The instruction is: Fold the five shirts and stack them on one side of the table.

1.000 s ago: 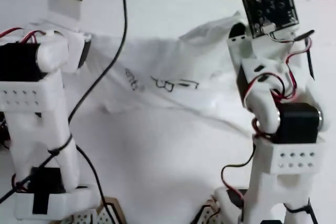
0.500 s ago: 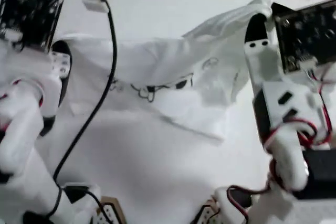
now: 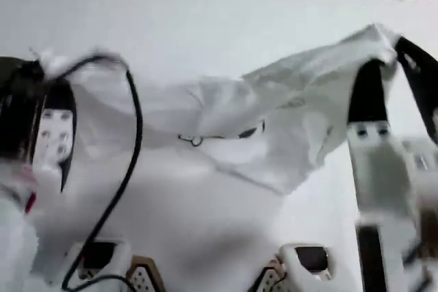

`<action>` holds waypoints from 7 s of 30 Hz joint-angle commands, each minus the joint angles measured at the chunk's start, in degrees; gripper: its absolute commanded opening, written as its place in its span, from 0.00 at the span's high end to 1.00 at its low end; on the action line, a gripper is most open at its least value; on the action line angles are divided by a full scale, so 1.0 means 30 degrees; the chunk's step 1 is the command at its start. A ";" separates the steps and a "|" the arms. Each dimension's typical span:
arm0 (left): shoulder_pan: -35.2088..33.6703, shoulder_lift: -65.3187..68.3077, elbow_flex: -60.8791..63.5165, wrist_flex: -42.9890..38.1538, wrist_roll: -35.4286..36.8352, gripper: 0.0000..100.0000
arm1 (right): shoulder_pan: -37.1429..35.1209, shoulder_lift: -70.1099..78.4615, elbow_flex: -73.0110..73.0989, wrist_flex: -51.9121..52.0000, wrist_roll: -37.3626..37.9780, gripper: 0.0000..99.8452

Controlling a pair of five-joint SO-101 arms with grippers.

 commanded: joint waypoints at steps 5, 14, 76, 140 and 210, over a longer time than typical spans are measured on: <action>0.0000 -0.0674 0.0015 0.0264 0.0059 0.97 | 0.0132 -0.0190 -0.2169 0.0982 0.0498 0.98; 0.0000 -0.0645 0.3648 0.0147 0.0000 0.97 | 0.0073 0.0015 -0.1934 0.1070 0.0498 0.98; 0.1084 2.5465 -0.3297 0.0410 -0.1993 0.97 | -0.0366 0.7985 2.1421 -0.8982 0.0527 0.98; -0.2696 1.2103 1.2938 -0.2403 -0.3839 0.83 | 0.0015 -1.2322 4.1172 -0.6608 0.5890 0.72; -0.0352 1.9663 0.5348 -0.0733 -0.0674 0.97 | 0.0806 0.6081 2.7868 -0.9597 0.0234 0.98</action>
